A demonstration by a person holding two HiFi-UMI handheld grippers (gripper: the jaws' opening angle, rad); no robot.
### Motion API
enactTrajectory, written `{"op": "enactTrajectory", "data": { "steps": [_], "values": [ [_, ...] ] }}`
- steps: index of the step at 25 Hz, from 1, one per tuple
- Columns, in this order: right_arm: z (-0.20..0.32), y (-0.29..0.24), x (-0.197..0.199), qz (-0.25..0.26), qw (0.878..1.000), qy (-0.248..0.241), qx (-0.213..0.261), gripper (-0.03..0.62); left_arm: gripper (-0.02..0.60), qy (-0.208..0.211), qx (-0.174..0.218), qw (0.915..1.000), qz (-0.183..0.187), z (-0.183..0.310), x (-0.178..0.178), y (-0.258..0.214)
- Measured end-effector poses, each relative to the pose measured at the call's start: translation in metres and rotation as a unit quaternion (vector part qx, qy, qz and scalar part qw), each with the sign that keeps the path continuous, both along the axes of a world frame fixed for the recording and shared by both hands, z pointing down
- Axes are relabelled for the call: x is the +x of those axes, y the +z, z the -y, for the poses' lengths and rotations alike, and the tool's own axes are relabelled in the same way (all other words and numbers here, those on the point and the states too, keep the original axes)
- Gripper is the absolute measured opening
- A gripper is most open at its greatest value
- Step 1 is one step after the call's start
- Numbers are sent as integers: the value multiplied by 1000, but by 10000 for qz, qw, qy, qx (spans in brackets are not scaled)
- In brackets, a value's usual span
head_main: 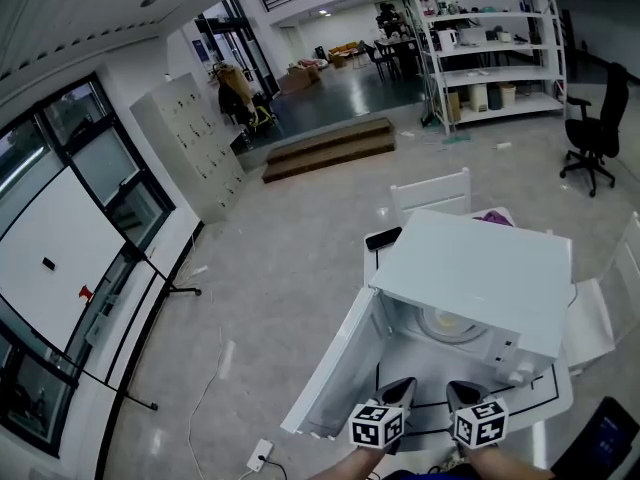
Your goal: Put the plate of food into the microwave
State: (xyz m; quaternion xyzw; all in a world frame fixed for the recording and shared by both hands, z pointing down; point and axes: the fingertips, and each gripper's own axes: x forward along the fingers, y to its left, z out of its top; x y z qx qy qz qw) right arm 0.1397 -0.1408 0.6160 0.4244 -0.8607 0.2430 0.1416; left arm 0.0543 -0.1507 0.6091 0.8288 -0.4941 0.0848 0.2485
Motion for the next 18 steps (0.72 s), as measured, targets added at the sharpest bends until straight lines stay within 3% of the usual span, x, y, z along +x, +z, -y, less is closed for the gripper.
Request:
{"op": "enactTrajectory", "data": {
  "steps": [18],
  "values": [
    [-5,-5,-3,-151,9998,103,79,0,6,86,140,9998,-70,-4,-7,-7]
  ]
}}
